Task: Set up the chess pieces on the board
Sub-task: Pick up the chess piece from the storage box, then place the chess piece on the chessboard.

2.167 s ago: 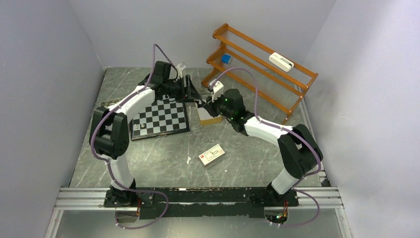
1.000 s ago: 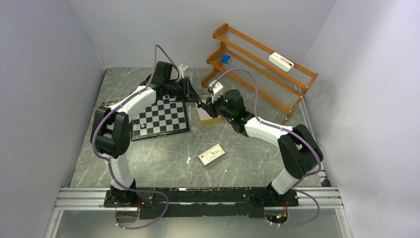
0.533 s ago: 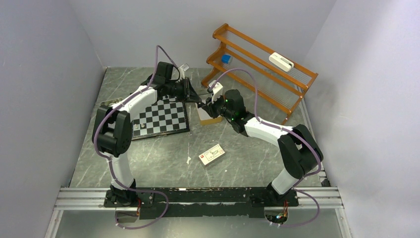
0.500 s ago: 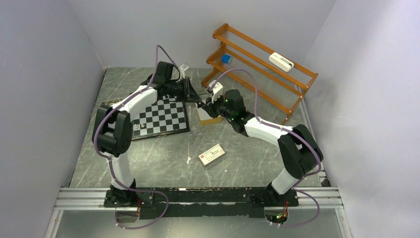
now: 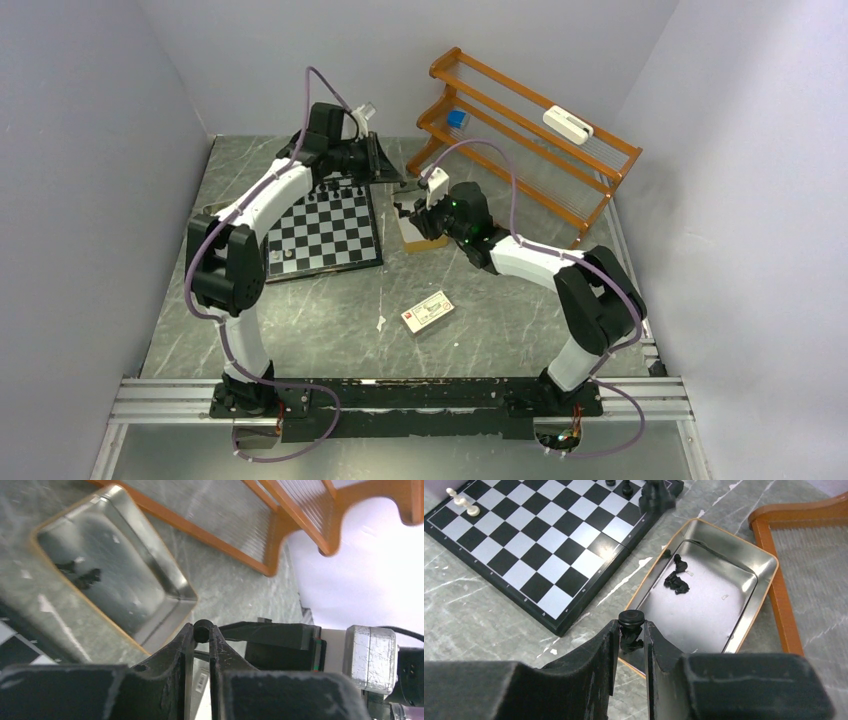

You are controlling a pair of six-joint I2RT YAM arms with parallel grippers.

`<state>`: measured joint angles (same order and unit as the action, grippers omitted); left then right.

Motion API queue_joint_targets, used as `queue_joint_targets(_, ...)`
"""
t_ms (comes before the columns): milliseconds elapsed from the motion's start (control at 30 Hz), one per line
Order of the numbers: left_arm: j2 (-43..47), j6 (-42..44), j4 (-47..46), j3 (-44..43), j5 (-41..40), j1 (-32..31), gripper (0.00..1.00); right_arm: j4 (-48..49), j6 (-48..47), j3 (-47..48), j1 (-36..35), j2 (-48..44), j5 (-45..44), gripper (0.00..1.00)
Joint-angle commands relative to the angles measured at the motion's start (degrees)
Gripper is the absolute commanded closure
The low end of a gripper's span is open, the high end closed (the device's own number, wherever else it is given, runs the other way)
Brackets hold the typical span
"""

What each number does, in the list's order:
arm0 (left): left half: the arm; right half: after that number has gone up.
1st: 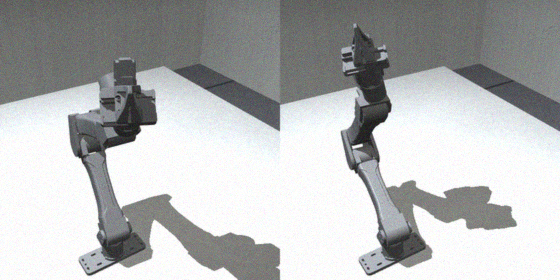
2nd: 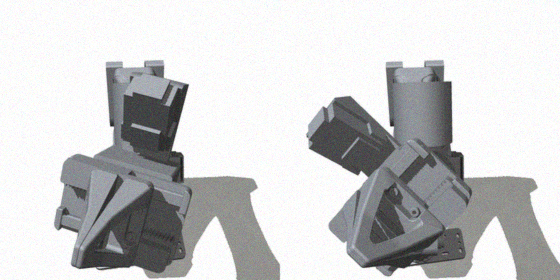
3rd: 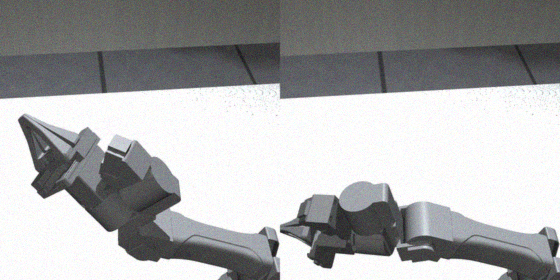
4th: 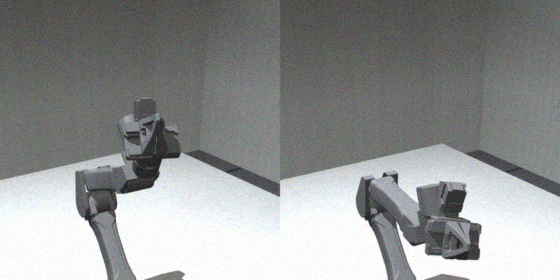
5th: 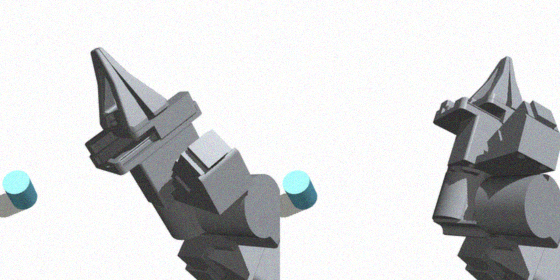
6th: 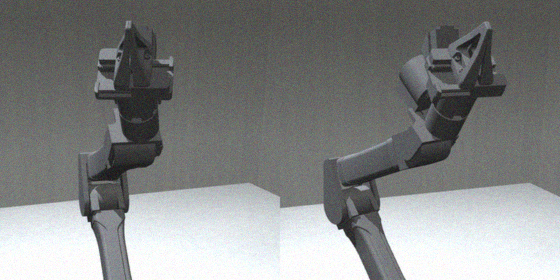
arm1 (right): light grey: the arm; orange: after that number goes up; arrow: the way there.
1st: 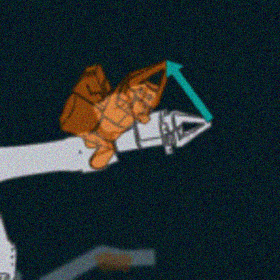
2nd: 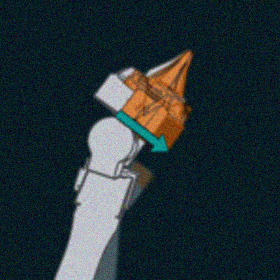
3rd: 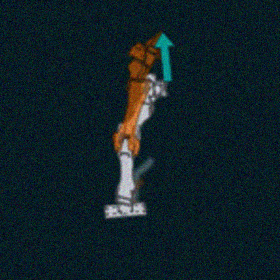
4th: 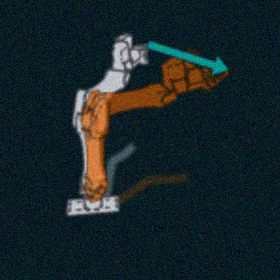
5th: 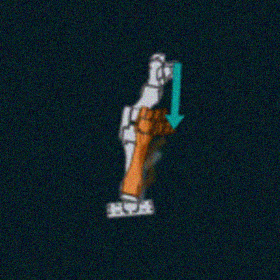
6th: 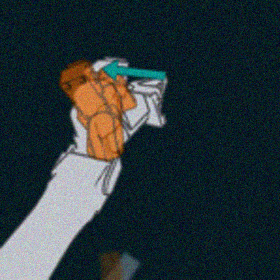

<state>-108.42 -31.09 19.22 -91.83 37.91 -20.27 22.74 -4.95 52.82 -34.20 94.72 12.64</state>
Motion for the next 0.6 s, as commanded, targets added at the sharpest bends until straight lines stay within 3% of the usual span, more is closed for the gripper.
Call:
queue_joint_targets(0,2.2,3.4,5.1,-3.3,-9.2,2.9,0.90,-1.1,3.6,2.5,0.3,1.8,-2.4,0.72)
queue_joint_targets(233,6.2,9.1,10.4,-4.1,-28.8,8.1,0.90,-3.8,12.1,4.2,0.3,3.8,-4.2,0.74)
queue_joint_targets(567,7.7,11.7,9.8,-2.7,-42.1,18.0,0.90,-4.1,15.0,3.4,0.3,2.7,-5.1,0.73)
